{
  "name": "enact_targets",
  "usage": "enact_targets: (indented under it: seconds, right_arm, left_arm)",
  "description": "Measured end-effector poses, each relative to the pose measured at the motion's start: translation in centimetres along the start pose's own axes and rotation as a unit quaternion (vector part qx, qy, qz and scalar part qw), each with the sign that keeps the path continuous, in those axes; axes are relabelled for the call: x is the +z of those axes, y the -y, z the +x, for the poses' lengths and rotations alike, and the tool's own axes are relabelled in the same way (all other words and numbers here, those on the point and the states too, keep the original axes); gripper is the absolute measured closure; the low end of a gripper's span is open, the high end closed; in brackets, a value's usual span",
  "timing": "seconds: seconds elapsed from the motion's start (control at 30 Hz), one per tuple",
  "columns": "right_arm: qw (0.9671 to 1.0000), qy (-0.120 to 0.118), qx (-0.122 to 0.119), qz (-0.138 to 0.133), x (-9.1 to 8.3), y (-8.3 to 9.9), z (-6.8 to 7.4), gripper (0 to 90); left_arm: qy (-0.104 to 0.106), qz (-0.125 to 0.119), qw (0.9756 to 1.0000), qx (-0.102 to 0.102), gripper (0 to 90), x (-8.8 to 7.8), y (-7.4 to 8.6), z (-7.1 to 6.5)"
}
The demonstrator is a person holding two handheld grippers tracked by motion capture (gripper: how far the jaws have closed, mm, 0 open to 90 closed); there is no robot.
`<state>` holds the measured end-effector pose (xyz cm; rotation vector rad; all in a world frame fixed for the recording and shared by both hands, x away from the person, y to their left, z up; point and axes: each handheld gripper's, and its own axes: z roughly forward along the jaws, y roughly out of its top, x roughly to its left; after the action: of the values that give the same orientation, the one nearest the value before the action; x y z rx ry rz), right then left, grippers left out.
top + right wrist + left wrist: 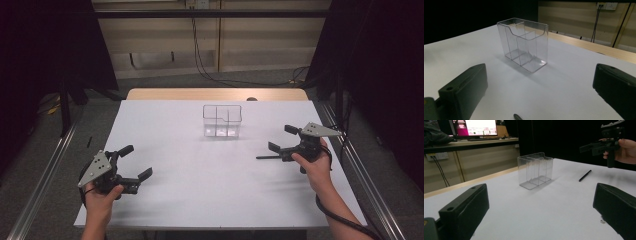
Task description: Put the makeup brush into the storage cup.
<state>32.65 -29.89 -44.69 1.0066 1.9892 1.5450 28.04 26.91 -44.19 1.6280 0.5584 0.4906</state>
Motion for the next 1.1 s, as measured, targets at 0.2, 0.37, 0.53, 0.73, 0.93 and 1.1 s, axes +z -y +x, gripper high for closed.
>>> enact_targets:
  seconds: [0.2, 0.37, 0.53, 0.73, 0.93, 1.1]
  right_arm:
    - [0.9996, -0.004, 0.001, 0.029, 0.3, -0.2, -0.4, 0.0]
    - [0.9983, -0.005, -0.003, 0.059, 0.6, -0.3, -0.8, 0.0]
    - [0.9963, -0.007, -0.002, 0.085, 0.7, -0.7, -1.3, 0.0]
    - [0.9927, -0.007, -0.001, 0.121, 0.7, -1.1, -1.9, 0.0]
    - [0.9878, -0.010, -0.001, 0.155, 0.8, -1.3, -2.2, 0.0]
    - [0.9836, -0.009, -0.008, 0.180, 0.9, -1.5, -2.4, 0.0]
  left_arm:
    - [0.000, 0.001, 1.0000, 0.000, 0.3, 0.0, 0.0, 0.0]
    - [0.000, 0.001, 1.0000, -0.001, 0.3, 0.1, 0.0, 0.0]
    - [0.002, 0.000, 1.0000, -0.004, 0.3, 0.1, 0.1, 0.0]
    - [0.003, 0.001, 1.0000, -0.004, 0.3, 0.1, 0.0, 0.0]
    - [0.005, 0.005, 1.0000, -0.002, 0.3, 0.2, 0.1, 0.0]
    - [0.006, 0.006, 1.0000, -0.004, 0.3, 0.2, 0.1, 0.0]
